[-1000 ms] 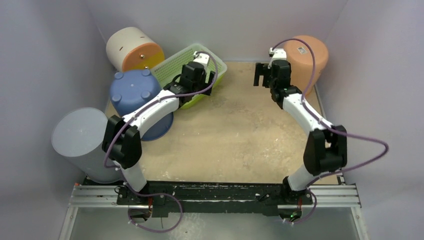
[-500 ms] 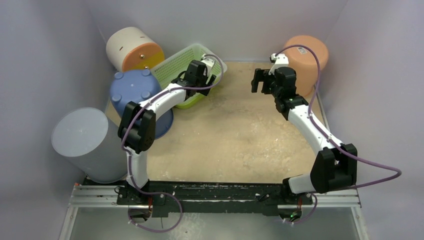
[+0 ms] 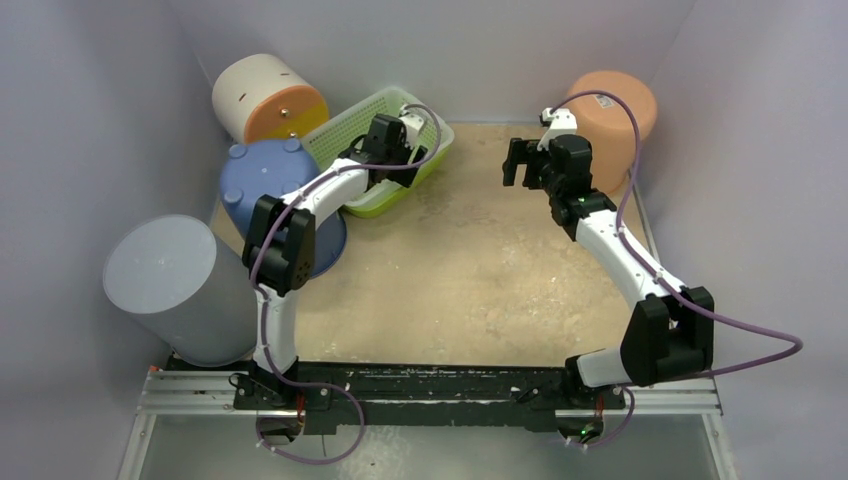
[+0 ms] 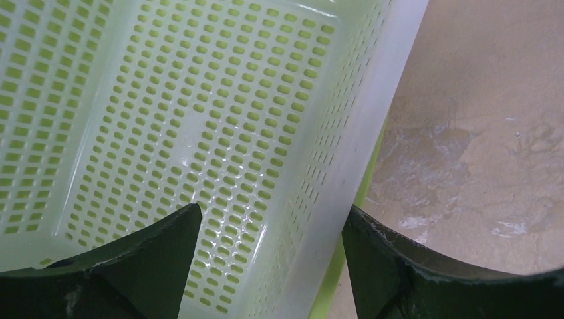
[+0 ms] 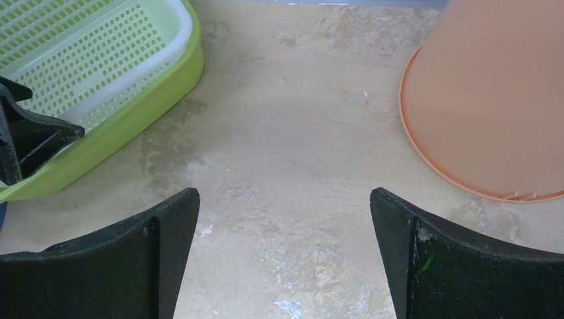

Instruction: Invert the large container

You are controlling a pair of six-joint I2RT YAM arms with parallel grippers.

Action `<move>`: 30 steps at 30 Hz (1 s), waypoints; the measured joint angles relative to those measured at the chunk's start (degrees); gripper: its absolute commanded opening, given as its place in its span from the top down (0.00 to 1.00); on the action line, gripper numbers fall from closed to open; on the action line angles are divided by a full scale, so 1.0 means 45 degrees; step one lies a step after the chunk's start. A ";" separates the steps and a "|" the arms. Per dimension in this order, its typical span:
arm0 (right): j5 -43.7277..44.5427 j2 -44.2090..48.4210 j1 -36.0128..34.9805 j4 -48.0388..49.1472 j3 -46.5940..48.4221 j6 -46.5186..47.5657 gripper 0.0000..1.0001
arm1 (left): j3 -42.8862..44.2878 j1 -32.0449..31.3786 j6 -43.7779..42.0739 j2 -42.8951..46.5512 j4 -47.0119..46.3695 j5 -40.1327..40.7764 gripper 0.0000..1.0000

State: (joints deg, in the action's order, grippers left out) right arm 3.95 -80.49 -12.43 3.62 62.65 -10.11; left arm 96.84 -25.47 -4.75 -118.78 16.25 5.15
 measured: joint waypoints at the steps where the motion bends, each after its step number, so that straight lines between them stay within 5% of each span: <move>1: 0.0000 -0.0005 0.0000 -0.0005 0.0005 -0.0005 0.00 | 0.0083 0.0015 -0.0073 -0.0136 0.0078 -0.0073 0.28; 8: 0.0005 -0.0044 0.0000 0.0015 0.0000 -0.0005 0.00 | 0.0185 0.0053 -0.0199 -0.0379 0.0223 -0.0335 0.45; 15: 0.0102 -0.0194 0.0000 0.0015 0.0005 -0.0102 0.00 | 0.0243 -0.0034 -0.0180 -0.0393 0.0554 -0.0801 0.77; 18: 0.0194 -0.0199 0.0000 0.0024 0.0005 -0.0151 0.00 | 0.0277 -0.0107 -0.0287 -0.0442 0.0588 -0.0947 0.99; 30: 0.0248 -0.0180 0.0000 -0.0063 0.0000 -0.0335 0.00 | 0.1457 -0.0243 -0.0505 -0.0510 0.1472 -0.0874 1.00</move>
State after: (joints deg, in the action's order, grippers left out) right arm 5.06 -81.30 -12.43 3.33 62.65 -11.62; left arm 103.39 -26.57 -7.03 -121.08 22.87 1.21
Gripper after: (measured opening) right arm 0.998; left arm 0.118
